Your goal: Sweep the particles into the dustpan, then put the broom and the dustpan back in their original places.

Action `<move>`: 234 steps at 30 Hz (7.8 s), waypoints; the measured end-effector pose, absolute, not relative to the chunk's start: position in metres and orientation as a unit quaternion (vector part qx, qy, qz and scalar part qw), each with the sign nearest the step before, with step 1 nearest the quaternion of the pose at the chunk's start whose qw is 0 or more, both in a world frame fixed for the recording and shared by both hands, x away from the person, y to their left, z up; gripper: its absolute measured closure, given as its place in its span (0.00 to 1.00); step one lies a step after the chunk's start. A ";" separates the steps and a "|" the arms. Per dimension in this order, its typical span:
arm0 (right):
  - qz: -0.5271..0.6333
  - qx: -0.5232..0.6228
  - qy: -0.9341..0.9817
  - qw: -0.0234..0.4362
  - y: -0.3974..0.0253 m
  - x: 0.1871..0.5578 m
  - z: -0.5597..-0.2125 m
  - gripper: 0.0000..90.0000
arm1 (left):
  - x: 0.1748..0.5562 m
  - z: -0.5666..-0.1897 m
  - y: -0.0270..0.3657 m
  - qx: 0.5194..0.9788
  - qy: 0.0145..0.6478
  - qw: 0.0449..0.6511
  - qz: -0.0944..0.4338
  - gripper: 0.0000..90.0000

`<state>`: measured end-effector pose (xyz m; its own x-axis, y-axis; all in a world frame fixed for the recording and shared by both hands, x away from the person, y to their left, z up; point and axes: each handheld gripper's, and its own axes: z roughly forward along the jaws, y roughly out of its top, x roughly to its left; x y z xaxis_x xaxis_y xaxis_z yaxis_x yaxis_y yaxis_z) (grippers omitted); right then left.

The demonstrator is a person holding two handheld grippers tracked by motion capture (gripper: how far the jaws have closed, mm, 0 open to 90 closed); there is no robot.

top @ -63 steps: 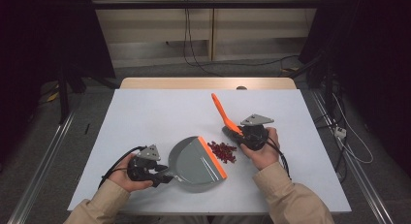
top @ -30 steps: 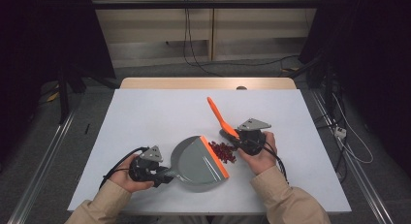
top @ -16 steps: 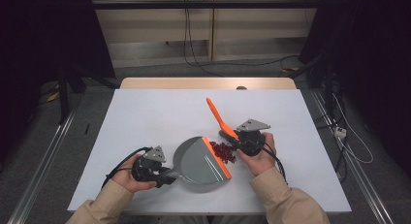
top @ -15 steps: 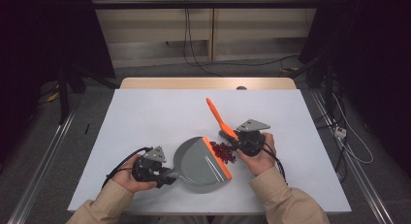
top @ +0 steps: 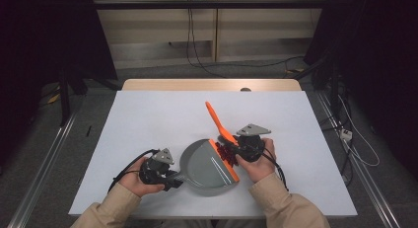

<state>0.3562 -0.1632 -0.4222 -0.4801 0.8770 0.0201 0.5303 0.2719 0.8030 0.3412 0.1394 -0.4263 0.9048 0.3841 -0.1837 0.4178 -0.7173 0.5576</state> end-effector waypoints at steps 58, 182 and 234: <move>0.416 0.454 0.746 0.254 -0.151 0.372 -0.429 0.79 | 0.345 -0.427 0.145 0.921 0.236 0.309 -0.038 0.69; 0.374 0.571 0.652 0.330 -0.301 0.359 -0.425 0.79 | 0.386 -0.447 0.231 0.769 0.515 0.343 0.163 0.70; 0.499 0.481 0.690 0.207 -0.274 0.310 -0.443 0.33 | 0.346 -0.438 0.223 0.763 0.381 0.511 0.109 0.07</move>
